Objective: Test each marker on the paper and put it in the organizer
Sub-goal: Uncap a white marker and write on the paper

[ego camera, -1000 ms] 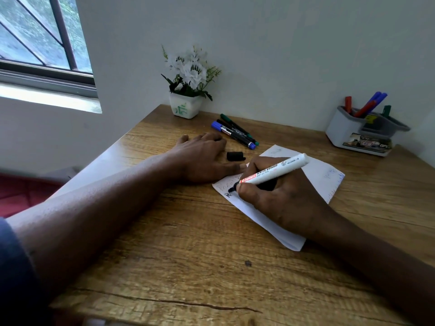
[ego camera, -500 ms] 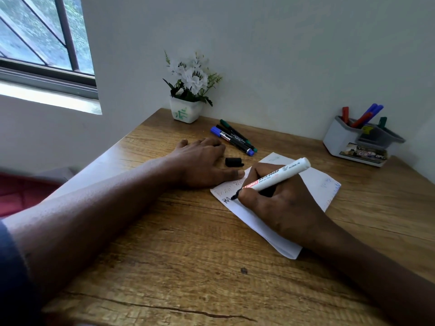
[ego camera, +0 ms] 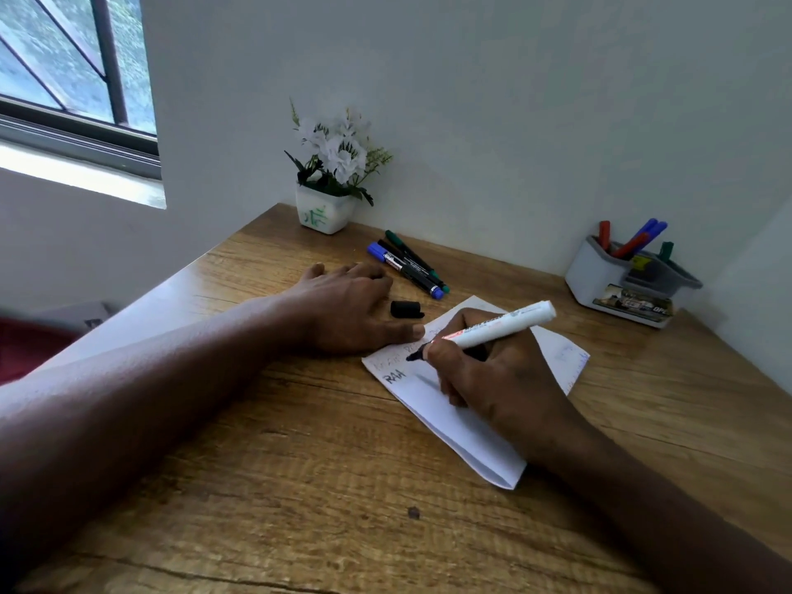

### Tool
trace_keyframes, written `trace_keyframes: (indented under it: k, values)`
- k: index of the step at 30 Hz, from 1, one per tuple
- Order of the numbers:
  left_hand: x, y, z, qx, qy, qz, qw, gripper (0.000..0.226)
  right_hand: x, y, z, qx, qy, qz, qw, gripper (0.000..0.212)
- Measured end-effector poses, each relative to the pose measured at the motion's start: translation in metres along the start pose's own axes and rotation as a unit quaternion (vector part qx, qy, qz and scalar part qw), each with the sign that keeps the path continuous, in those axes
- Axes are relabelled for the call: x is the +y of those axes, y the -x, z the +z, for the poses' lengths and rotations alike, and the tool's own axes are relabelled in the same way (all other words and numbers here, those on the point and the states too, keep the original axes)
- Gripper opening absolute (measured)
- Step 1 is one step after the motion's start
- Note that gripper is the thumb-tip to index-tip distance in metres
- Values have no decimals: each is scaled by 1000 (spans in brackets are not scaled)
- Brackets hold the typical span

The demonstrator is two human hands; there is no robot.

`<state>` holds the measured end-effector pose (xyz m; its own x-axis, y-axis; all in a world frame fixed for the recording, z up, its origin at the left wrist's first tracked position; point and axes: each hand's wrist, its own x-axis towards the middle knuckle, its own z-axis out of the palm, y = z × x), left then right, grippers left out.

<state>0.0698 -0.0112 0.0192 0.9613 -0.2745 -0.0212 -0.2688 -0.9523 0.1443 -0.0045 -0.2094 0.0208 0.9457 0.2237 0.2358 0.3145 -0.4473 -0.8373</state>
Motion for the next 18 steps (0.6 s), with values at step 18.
trace_keyframes:
  k: [18]
  values:
    - [-1,-2,0,1,-2,7,1000,99,1,-2,-1,-26,99,-88,991,20]
